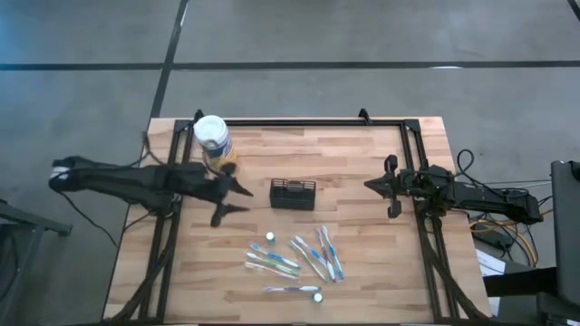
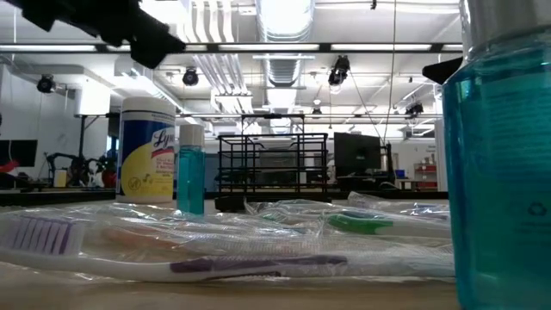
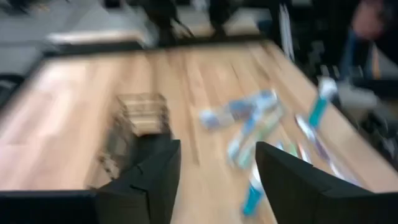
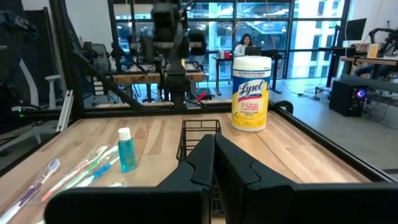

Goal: Pick & Place toothbrushing station
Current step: Put the top mouthwash into the mesh organizer

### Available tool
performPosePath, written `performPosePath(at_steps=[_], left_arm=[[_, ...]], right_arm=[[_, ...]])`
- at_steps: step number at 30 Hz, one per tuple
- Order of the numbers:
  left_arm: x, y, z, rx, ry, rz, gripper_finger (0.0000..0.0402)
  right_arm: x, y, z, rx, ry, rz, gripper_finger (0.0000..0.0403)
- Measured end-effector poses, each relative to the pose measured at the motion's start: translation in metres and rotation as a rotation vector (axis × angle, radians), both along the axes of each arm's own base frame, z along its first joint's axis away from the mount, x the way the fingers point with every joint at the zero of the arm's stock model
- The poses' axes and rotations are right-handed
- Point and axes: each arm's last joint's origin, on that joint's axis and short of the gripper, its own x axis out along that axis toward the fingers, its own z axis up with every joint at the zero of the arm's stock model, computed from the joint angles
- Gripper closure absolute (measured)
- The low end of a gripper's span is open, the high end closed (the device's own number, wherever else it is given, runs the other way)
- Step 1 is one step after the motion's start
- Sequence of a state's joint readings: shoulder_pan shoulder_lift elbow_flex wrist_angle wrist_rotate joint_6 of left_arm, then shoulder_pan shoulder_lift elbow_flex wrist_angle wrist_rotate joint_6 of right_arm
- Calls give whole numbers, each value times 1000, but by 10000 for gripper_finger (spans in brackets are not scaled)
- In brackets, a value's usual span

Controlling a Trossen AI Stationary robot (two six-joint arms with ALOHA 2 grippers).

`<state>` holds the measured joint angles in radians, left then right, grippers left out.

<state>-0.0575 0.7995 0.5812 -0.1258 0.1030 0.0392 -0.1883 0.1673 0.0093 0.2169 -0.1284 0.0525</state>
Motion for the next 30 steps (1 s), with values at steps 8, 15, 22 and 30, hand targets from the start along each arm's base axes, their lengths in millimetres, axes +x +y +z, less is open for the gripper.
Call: performPosePath(at_steps=[8, 15, 22, 30], left_arm=[[33, -25, -3, 73, 136, -150, 172], [63, -48, -23, 110, 258, -256, 172], [89, -58, -40, 130, 344, -276, 172], [102, -61, -56, 174, 400, -299, 172]], right_arm=[[0, 0, -1, -3, 7, 1, 394], [0, 0, -1, -6, 9, 0, 394], [0, 0, -1, -6, 9, 0, 394], [0, 0, -1, -6, 9, 0, 394]])
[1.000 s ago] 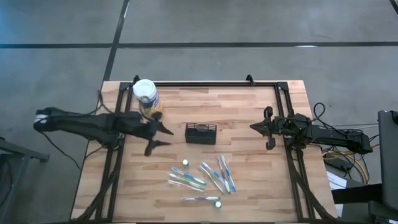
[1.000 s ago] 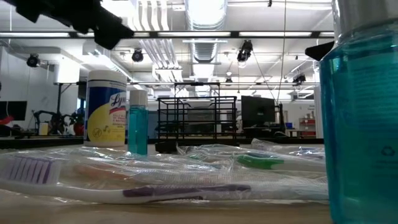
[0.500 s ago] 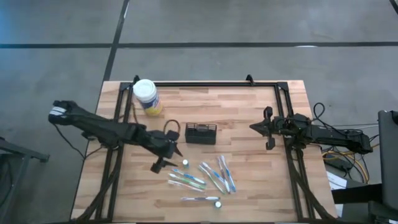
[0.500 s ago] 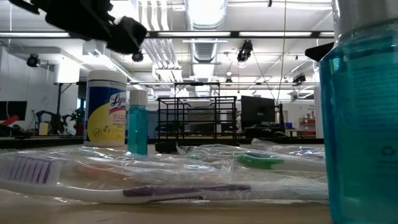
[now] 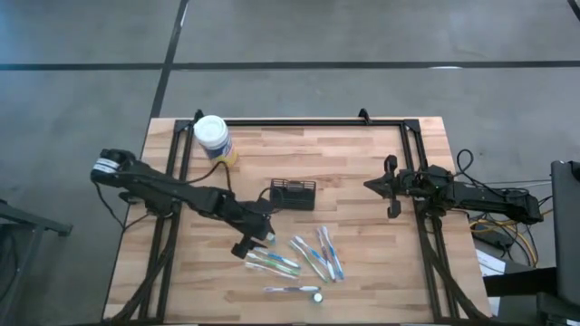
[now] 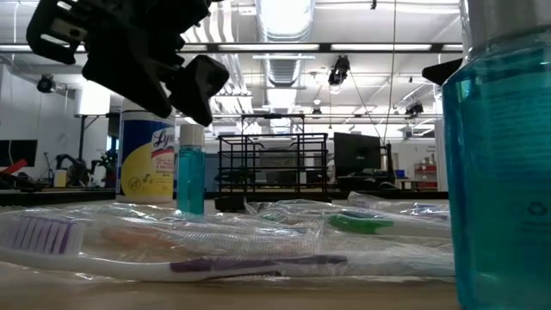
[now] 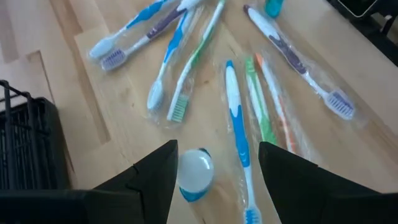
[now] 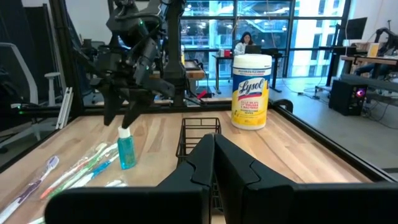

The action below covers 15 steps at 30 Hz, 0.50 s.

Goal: Pick & Place toothbrushing station
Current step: Put the top mouthwash into the mesh organizer

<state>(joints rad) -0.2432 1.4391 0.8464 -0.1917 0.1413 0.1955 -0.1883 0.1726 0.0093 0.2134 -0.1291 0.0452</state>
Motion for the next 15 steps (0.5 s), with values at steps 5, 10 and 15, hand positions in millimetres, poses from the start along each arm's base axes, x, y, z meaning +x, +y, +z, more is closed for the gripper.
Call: performPosePath(at_steps=[5, 10, 15], left_arm=[[3, 0, -8, 12, 30, -2, 172], [6, 1, -16, 25, 55, 0, 172], [7, 2, -16, 27, 48, 3, 172]], right_arm=[[0, 0, 0, 0, 0, 0, 394], [0, 0, 0, 0, 0, 0, 394], [0, 0, 0, -1, 0, 0, 394]])
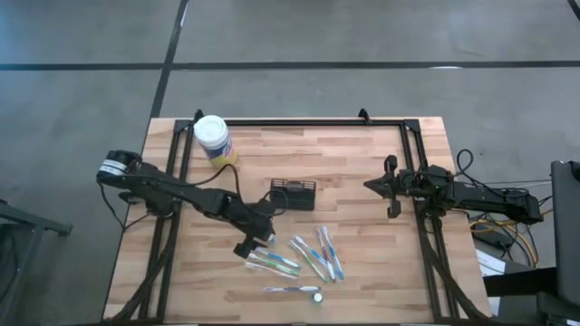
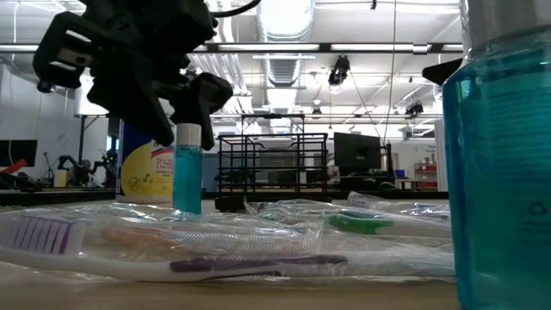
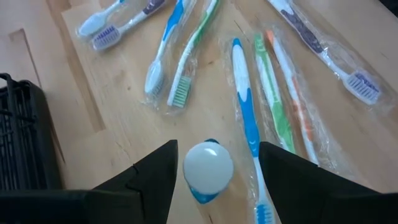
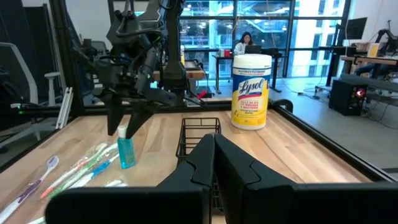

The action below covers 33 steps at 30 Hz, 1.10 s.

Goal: Pick & Place toothbrushing station
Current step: Put the top mouthwash into the mesh organizer

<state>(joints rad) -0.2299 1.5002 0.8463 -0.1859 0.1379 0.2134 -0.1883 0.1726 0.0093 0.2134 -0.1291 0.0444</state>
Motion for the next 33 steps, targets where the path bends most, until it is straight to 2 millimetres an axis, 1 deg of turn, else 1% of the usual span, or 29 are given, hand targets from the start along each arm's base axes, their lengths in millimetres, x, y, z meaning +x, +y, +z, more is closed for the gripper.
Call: performPosePath(at_steps=[3, 5, 8, 13, 16, 23, 25, 28, 31, 33], left_arm=[[0, 2, 0, 1, 0, 7, 178], [1, 3, 0, 2, -1, 8, 189], [1, 4, 0, 6, -3, 8, 217], [1, 4, 0, 8, -4, 5, 274], [1, 4, 0, 8, -5, 4, 298], [-1, 4, 4, 29, -28, -29, 301], [-4, 4, 13, 24, -65, -31, 301], [-11, 8, 34, 9, -148, -26, 301], [-23, 15, 58, -11, -238, -4, 301], [-34, 23, 74, -27, -302, 25, 301]], right_arm=[[0, 0, 0, 0, 0, 0, 394], [0, 0, 0, 0, 0, 0, 394], [0, 0, 0, -1, 0, 0, 394], [0, 0, 0, -1, 0, 0, 394], [0, 0, 0, -2, 0, 0, 394], [0, 0, 0, -2, 0, 0, 394], [0, 0, 0, -2, 0, 0, 394], [0, 0, 0, -2, 0, 0, 394], [0, 0, 0, -3, -1, 0, 394], [0, 0, 0, -3, -1, 0, 394]])
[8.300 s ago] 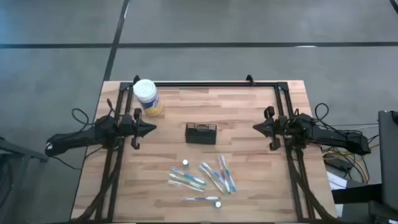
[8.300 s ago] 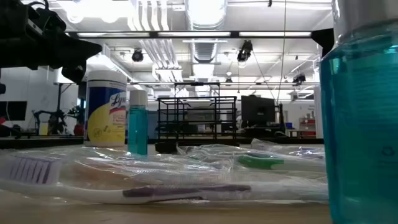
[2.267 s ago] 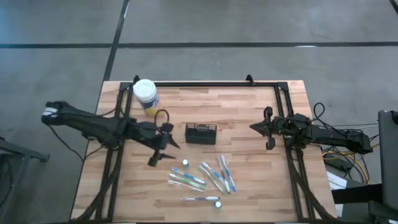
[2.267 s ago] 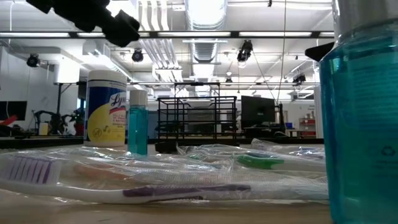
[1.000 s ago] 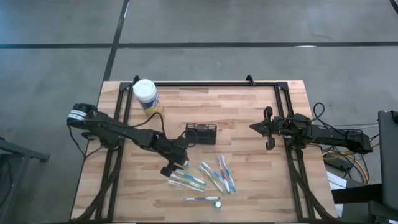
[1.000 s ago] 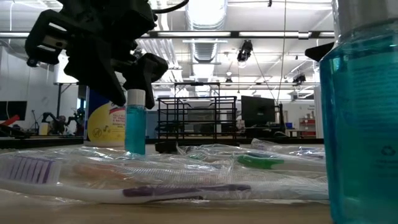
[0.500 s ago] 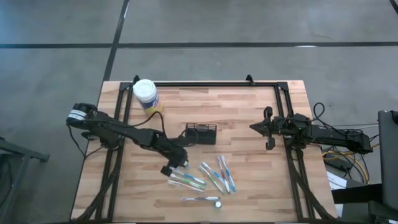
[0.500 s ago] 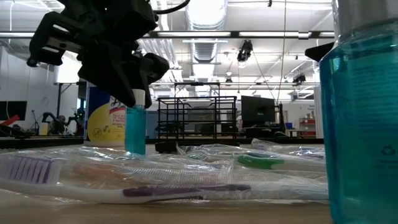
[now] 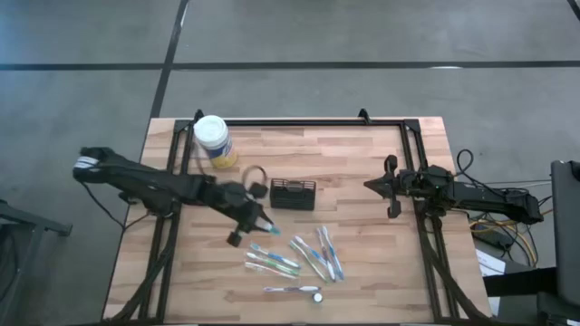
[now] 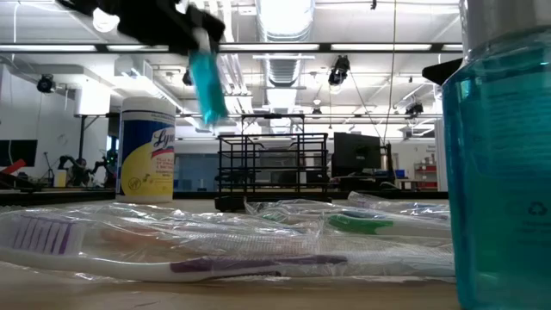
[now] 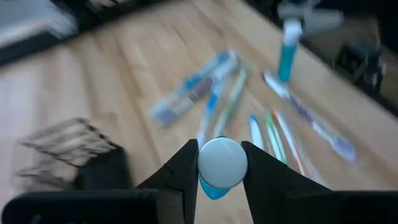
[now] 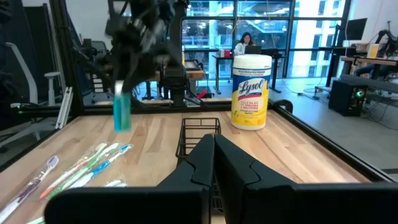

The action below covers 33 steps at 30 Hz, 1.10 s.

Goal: Pick & Place toothbrushing station
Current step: Put the top mouthwash into the mesh organizer

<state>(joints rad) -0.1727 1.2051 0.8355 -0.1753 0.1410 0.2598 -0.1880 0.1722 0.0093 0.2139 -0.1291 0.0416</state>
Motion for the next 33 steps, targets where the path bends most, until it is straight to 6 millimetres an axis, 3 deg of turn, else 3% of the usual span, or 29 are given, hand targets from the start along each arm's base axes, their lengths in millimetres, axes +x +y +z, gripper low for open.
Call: performPosePath(at_steps=[5, 12, 21, 33], left_arm=[[-33, 21, 17, -66, -102, 90, 301], [-75, 32, 9, -182, -254, 142, 301], [-115, 37, -36, -309, -396, 244, 301], [-134, 39, -75, -335, -506, 260, 301]], right_arm=[[0, 0, 0, 1, 0, 0, 394], [0, 0, 0, 0, 0, 0, 394], [0, 0, 0, 0, 0, 0, 394], [0, 0, 0, 1, 0, 0, 394]])
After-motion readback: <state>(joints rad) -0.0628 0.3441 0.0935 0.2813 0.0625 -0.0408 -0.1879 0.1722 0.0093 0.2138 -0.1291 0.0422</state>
